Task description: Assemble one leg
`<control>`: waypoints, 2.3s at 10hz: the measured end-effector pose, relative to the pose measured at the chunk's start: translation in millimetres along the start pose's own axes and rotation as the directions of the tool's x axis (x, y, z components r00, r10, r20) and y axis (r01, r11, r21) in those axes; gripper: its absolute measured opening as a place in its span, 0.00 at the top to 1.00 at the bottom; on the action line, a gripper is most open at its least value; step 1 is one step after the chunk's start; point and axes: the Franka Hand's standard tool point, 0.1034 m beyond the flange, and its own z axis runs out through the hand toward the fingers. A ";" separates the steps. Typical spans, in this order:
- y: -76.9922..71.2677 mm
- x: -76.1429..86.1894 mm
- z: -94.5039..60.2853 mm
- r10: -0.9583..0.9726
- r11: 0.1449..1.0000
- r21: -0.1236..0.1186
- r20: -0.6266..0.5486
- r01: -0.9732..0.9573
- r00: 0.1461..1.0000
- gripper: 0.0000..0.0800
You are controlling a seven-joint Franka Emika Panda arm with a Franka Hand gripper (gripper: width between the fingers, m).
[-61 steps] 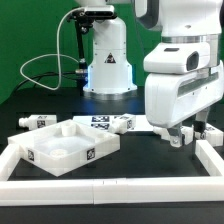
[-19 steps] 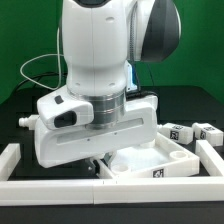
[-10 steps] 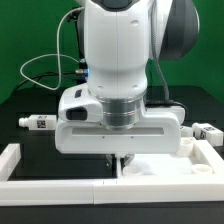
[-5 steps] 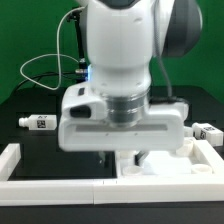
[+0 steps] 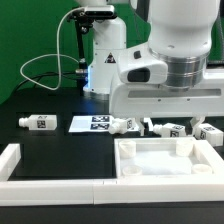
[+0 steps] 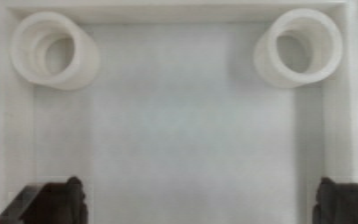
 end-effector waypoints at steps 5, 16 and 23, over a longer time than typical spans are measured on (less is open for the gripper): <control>-78.0 -29.1 -6.3 -0.004 0.999 -0.045 0.006 0.004 1.000 0.19; -109.6 -66.9 18.4 -0.015 0.996 -0.072 0.405 0.048 0.914 0.19; -134.6 -83.9 37.2 -0.130 0.982 -0.061 0.456 0.177 0.880 0.19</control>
Offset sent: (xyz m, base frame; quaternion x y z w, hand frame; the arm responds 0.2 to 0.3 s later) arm -0.0379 0.0674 0.0100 -0.0182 -0.0155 0.0322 0.9992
